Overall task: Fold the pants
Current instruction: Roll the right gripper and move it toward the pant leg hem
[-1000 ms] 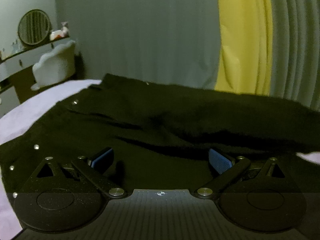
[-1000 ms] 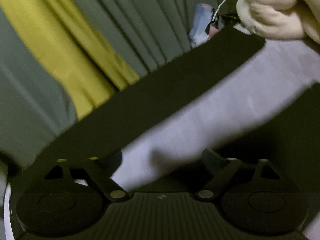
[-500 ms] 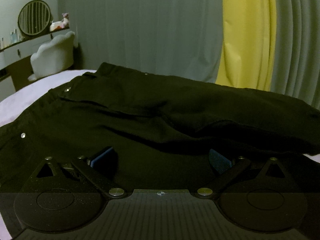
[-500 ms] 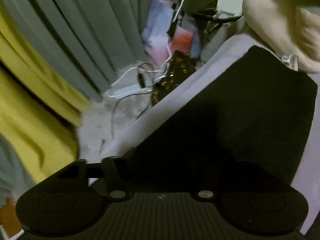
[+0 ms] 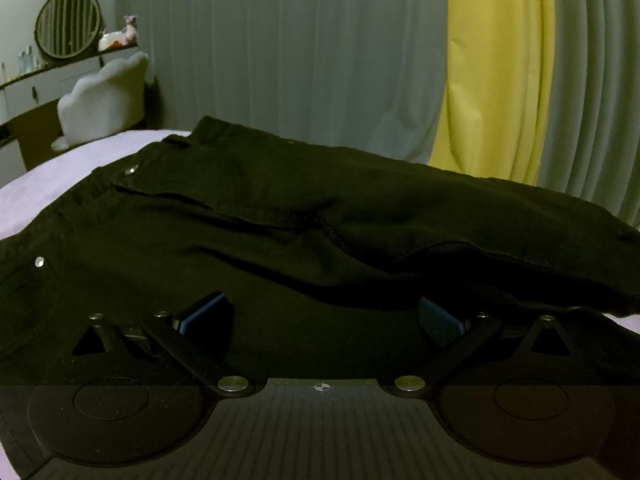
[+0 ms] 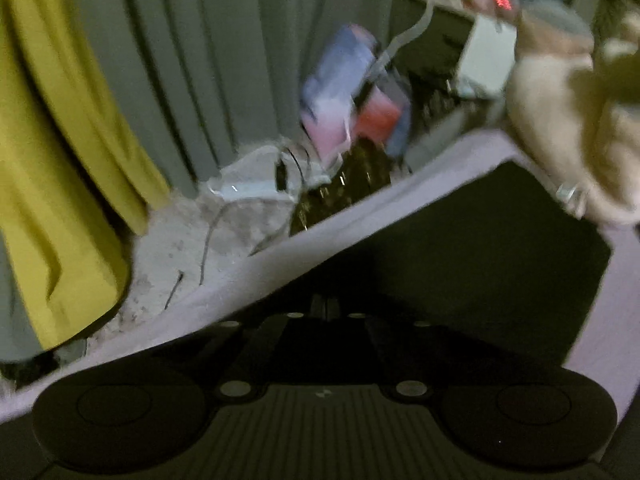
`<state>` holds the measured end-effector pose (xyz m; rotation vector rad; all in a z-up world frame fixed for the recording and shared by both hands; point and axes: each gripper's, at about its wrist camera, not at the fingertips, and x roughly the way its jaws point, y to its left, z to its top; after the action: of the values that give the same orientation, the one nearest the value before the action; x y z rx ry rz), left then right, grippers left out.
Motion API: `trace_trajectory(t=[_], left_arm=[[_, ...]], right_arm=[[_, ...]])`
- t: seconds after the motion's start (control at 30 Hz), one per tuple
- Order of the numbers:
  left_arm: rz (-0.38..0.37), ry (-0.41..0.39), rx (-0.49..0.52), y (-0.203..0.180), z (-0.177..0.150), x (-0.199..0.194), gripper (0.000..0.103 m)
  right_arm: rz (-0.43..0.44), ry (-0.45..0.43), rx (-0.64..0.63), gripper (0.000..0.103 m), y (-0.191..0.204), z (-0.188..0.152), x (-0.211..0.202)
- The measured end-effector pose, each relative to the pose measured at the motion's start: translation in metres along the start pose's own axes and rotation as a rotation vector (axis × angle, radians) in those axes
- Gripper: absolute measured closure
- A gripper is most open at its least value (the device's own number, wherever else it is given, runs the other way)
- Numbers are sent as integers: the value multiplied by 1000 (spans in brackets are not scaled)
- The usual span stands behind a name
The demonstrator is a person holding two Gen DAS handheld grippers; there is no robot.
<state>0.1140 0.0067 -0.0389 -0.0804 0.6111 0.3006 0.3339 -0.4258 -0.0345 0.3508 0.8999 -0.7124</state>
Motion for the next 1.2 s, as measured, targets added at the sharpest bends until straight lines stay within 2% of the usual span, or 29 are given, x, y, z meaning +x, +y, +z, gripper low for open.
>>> trace_trajectory(t=[0.1,0.17,0.23,0.3,0.33,0.37,0.5,0.57,0.63,0.67,0.83,0.9,0.97,1.1,1.13,1.2], left_arm=[[-10,3,-4,2,-1,-2,0],[-11,7,-4,4,-2,-5,0],[-13,7,3,2,-3,-6,0],[-11,3,8,2,-3,-6,0],[-7,2,11,1,-4,-5,0],[1,-2,16,-1,-5,-5,0],[28,-17,29,-6,-8,-3,0],[32,-25,27,-6,-9,-3,0],[34,-27,25,-7,-9,-2,0],[35,-27,26,-7,-9,-1,0],[35,-23,28,-7,-8,-1,0],[32,-20,24,-6,-8,-1,0],[29,-21,21,-6,-8,-2,0],[26,-17,18,-5,-7,-1,0],[26,-18,18,-5,-7,-1,0],[28,-16,20,-6,-7,-1,0]], right_arm=[[117,-52,50,103,-32,-8,-26],[143,-61,54,102,-42,-7,-32],[119,-69,57,99,-37,-2,-32],[103,-59,76,82,-26,3,-26],[89,-41,82,68,-17,6,-18],[77,-13,77,60,-9,8,-11],[-38,68,97,57,20,19,25],[-92,125,97,43,28,25,44],[-166,173,86,40,35,25,62],[-185,164,96,36,34,24,68],[-220,144,137,30,34,20,74],[-188,151,181,29,30,24,71],[-173,161,169,22,33,23,71],[-237,109,61,26,42,9,74],[-234,93,57,34,42,6,70],[-203,75,48,61,37,4,57]])
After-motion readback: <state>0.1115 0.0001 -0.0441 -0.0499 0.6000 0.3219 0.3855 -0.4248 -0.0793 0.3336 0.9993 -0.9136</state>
